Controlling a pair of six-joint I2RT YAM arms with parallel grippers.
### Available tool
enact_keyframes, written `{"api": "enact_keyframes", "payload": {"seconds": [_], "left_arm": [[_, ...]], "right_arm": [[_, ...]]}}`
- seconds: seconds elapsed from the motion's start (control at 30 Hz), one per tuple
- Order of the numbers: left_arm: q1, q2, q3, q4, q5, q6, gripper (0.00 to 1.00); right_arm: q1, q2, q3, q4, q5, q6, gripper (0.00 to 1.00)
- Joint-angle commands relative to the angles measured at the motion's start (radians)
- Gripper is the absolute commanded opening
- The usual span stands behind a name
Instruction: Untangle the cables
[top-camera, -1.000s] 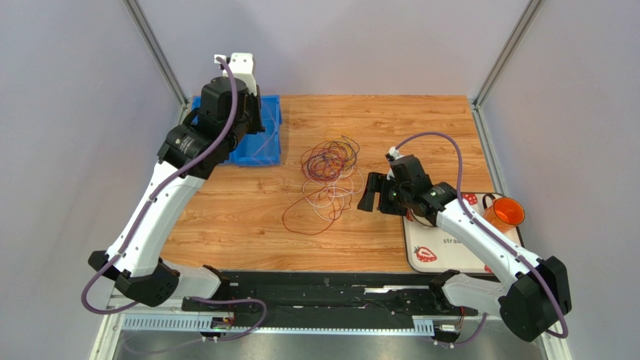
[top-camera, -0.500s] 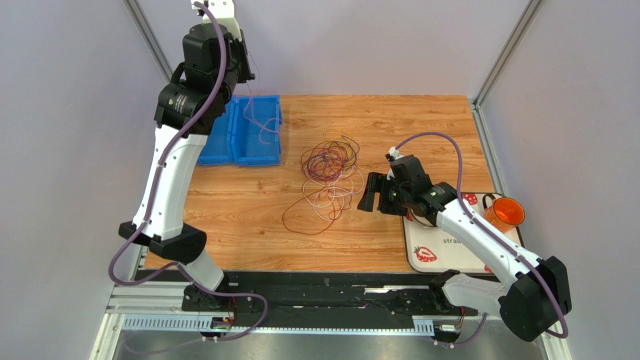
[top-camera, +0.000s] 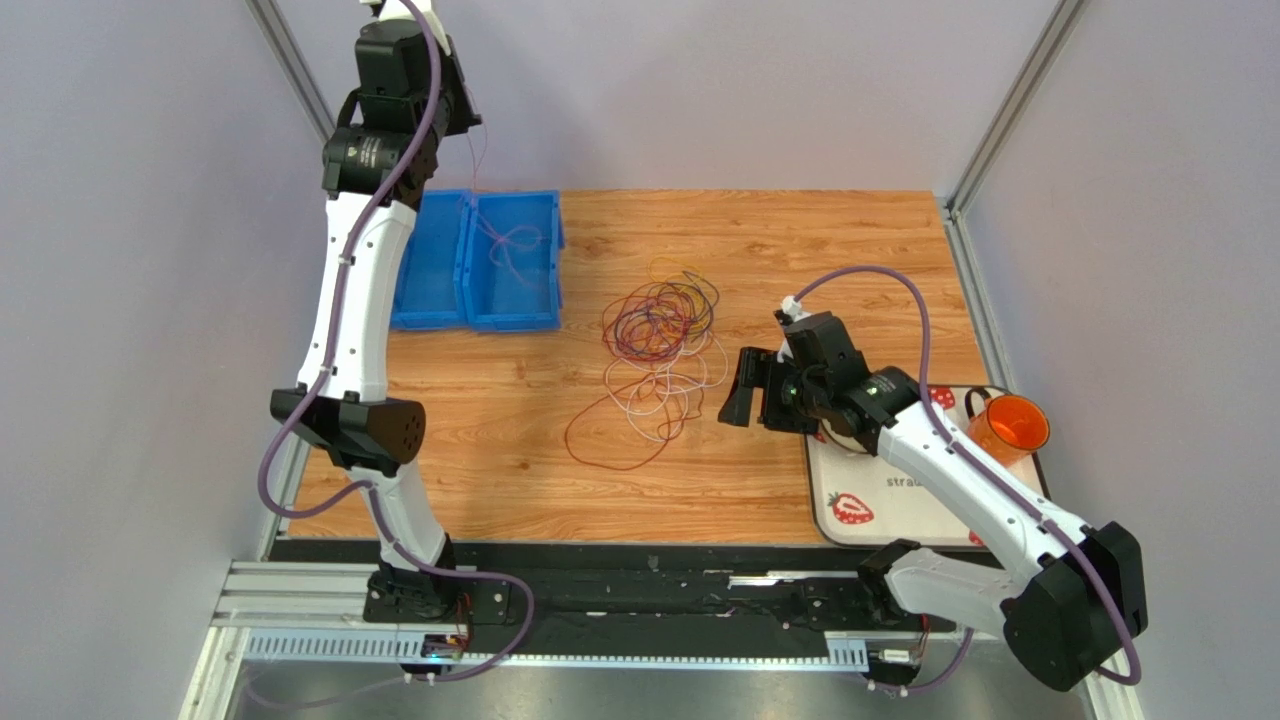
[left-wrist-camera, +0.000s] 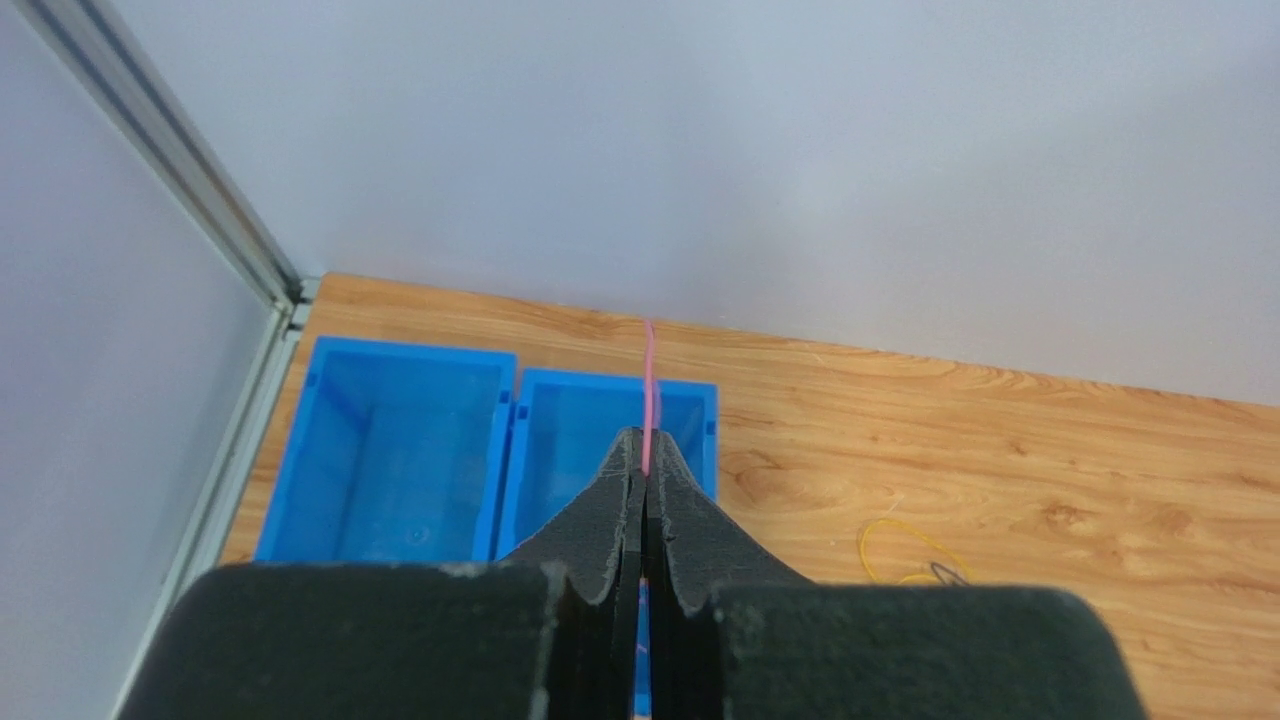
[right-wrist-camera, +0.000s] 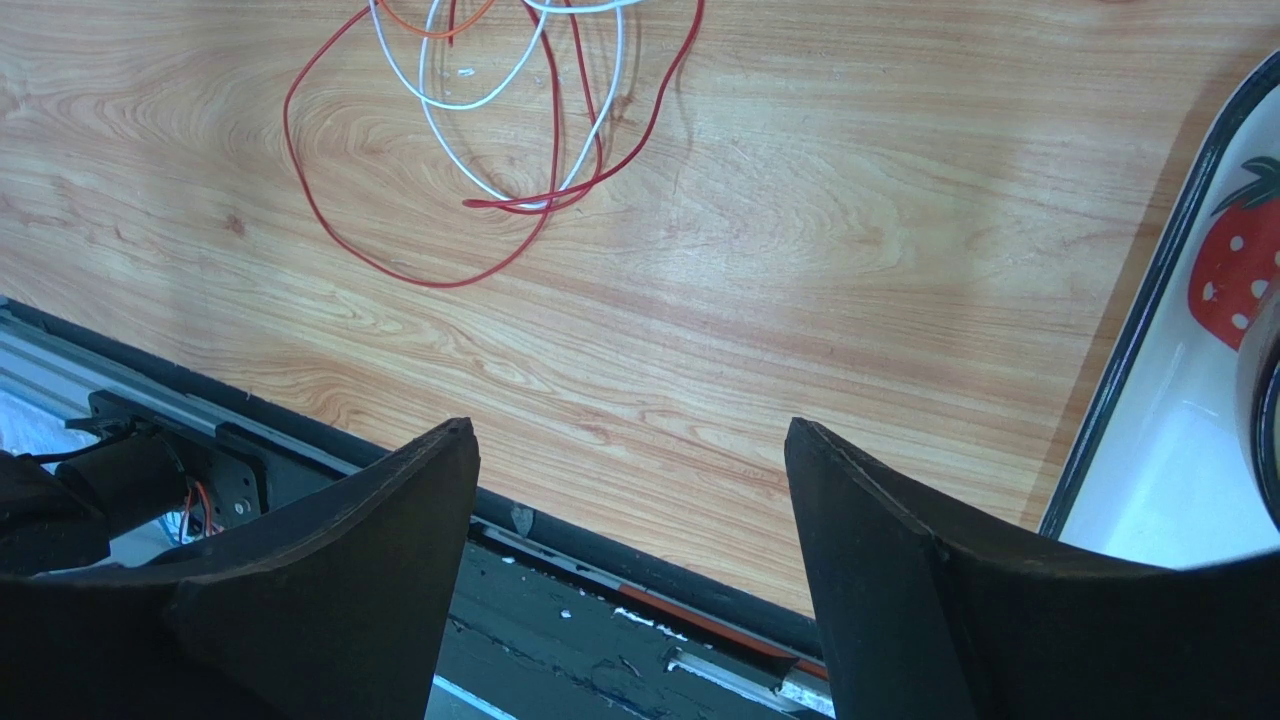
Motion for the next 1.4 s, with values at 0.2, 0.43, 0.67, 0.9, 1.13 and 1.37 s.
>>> {"api": "enact_keyframes", "payload": {"seconds": [0.2, 0.43, 0.67, 0.9, 1.13, 1.37], "left_arm": [[0.033, 0.028, -0.183, 0.171, 0.165, -0.062, 0.0], [0.033, 0.09, -0.281, 0.155, 0.168, -0.085, 0.0], [0.033, 0.118, -0.275, 0.13, 0.142, -0.08, 0.0], [0.033, 0.117, -0.228, 0.069, 0.103, -0.088, 0.49], [0.03, 0.048, -0.232, 0.044, 0.107, -0.089, 0.68], [-0.026, -0.092, -0.397, -0.028, 0.063, -0.111, 0.78]], "right_arm": [[0.007, -0.015, 0.023, 0.009, 0.0, -0.006, 0.79], [0.01, -0.009, 0.016, 0.017, -0.006, 0.002, 0.79], [0.013, -0.003, 0.022, 0.019, -0.007, 0.005, 0.79], [0.016, 0.002, 0.022, 0.023, -0.01, 0.012, 0.79], [0.024, 0.009, 0.023, 0.031, -0.012, 0.015, 0.79], [0.024, 0.037, 0.039, 0.009, 0.012, 0.035, 0.96]]}}
